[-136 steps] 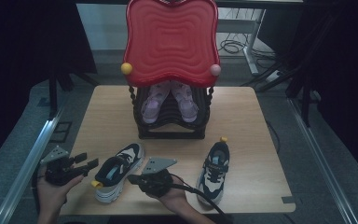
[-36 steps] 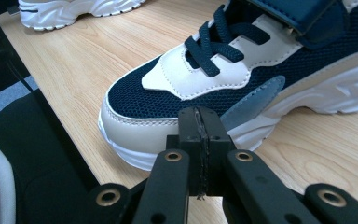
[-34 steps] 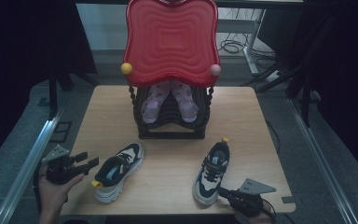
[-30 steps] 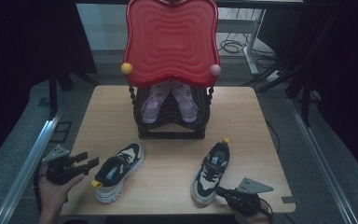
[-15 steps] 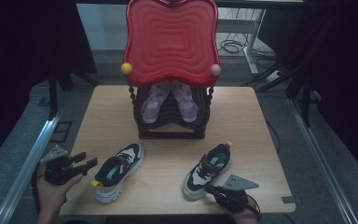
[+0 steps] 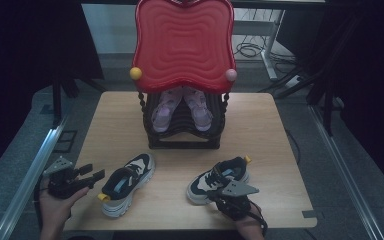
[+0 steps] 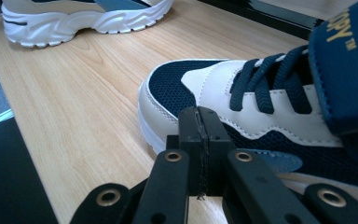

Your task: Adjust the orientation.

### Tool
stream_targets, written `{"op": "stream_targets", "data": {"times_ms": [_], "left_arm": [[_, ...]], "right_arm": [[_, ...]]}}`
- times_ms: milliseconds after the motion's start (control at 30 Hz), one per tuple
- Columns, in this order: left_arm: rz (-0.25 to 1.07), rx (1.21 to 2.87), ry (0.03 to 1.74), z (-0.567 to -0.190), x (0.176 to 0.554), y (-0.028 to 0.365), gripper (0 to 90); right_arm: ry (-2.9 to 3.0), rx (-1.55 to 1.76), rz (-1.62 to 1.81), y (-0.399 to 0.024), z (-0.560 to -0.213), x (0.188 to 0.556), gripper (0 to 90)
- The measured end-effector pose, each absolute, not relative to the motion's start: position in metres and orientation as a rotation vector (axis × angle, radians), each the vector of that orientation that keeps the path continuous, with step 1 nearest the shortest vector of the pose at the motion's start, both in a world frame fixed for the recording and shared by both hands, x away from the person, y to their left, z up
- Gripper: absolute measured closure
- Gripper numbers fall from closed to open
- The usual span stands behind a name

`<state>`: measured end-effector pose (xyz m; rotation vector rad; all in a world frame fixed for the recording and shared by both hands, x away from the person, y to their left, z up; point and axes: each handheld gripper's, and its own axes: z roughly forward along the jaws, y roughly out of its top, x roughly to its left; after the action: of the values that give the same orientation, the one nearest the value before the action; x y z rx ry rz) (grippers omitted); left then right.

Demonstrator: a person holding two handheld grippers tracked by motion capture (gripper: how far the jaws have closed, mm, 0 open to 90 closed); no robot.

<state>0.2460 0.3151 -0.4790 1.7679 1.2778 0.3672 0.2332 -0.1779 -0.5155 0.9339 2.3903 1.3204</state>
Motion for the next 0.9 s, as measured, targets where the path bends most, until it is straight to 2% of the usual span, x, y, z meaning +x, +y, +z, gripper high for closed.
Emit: {"op": "stream_targets", "data": {"times_ms": [900], "left_arm": [[0.388,1.754,1.293,-0.480,0.244,0.316,38.3]], "right_arm": [[2.340,0.983,1.260,-0.143,-0.515,0.254,89.4]]}}
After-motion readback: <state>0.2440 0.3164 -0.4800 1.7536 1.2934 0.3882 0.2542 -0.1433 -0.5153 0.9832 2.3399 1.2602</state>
